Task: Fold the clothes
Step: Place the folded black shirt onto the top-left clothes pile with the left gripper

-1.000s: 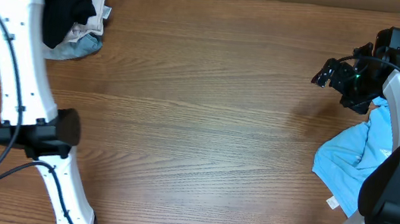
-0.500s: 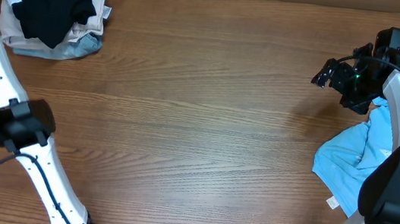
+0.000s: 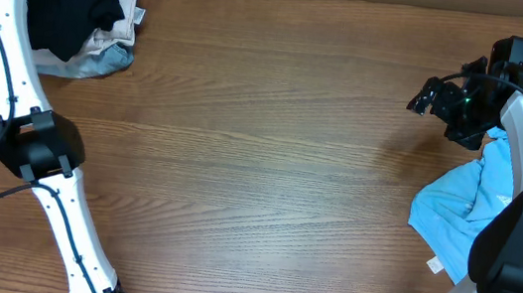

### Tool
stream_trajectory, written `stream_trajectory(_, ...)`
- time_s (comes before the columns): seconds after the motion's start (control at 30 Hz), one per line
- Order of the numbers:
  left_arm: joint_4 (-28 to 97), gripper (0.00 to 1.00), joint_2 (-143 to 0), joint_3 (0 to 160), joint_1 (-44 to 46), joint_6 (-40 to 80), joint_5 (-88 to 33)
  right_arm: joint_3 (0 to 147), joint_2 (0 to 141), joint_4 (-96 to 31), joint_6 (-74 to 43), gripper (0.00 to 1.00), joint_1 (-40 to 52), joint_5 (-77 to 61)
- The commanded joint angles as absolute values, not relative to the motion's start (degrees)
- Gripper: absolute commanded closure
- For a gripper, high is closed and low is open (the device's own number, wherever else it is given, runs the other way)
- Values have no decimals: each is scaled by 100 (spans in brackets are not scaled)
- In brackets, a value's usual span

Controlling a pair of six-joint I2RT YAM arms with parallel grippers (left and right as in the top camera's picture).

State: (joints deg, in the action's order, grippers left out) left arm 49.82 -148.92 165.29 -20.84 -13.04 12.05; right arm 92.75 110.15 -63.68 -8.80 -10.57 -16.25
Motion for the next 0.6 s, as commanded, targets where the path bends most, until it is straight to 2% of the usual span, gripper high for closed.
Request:
stream_trajectory(0.0,5107,96,-14864,16650,-1688,-1087,740,9382,10851,-6348,-882,0,-1057,-1616)
stream_trajectory(0.1,5500,96,-14868,16650,-1433,-1020,742,9382,10851,-6348,-882,0,-1057,-1616)
stream_trajectory(0.13,5699,93,-14877,16650,-1326,-1020,740,9382,10851,-6348,-882,0,-1057,-1616)
stream_trajectory(0.17,5857,82,-14877,16639,-1245,-1024,742,9382,10851,-6348,-882,0,-1057,-1616)
stream_trajectory(0.23,6141,15,-14877,16601,-1098,-1024,744,9382,10851,-6348,-882,0,-1057,-1616)
stream_trajectory(0.27,6228,0,-14877,16601,-1057,-1026,744,9382,10851,-6348,-882,0,-1057,-1614)
stream_trajectory(0.57,6884,0,-14355,16811,-976,-650,235,9382,10851,-6351,-880,0,-1057,-1614)
